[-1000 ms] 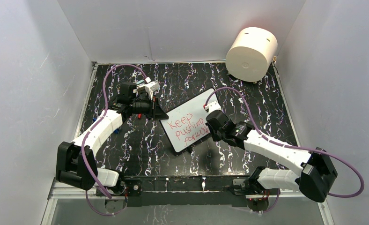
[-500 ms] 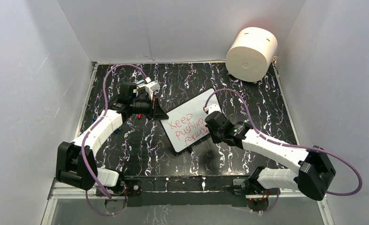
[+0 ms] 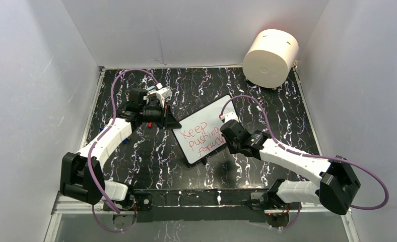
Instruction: Write a sentence on the whiteboard
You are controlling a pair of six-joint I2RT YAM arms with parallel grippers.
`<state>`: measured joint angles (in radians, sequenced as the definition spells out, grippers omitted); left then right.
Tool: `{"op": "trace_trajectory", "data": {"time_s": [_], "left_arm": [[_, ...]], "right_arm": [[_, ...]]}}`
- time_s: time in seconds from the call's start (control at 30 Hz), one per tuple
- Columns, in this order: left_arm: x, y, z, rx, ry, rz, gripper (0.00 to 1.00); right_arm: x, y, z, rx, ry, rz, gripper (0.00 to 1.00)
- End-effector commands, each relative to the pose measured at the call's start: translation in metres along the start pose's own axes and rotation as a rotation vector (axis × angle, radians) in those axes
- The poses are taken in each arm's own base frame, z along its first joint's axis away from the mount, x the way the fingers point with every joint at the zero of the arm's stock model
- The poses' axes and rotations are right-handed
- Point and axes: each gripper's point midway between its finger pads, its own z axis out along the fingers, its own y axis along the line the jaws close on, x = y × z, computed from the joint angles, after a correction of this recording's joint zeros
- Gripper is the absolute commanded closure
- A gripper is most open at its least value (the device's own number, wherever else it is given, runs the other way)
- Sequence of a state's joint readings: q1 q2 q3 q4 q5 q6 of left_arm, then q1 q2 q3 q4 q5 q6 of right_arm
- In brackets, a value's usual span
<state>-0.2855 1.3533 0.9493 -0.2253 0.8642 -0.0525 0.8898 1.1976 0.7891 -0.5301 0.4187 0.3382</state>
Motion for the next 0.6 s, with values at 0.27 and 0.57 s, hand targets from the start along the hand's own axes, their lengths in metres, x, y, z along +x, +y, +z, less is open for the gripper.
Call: {"op": "trace_trajectory", "data": {"time_s": [0.27,0.57], "left_arm": [[0.032,0.037,0.003,-0.165,0.101,-0.051,1.0],[0.032,0.037,0.004,-0.163,0.1,-0.052,1.0]], "right_arm": [[-0.036,-0.007,-0.007,0.027,-0.146,0.065,1.0],[-0.045,-0.008,-0.015,0.021,-0.181,0.062,1.0]]}}
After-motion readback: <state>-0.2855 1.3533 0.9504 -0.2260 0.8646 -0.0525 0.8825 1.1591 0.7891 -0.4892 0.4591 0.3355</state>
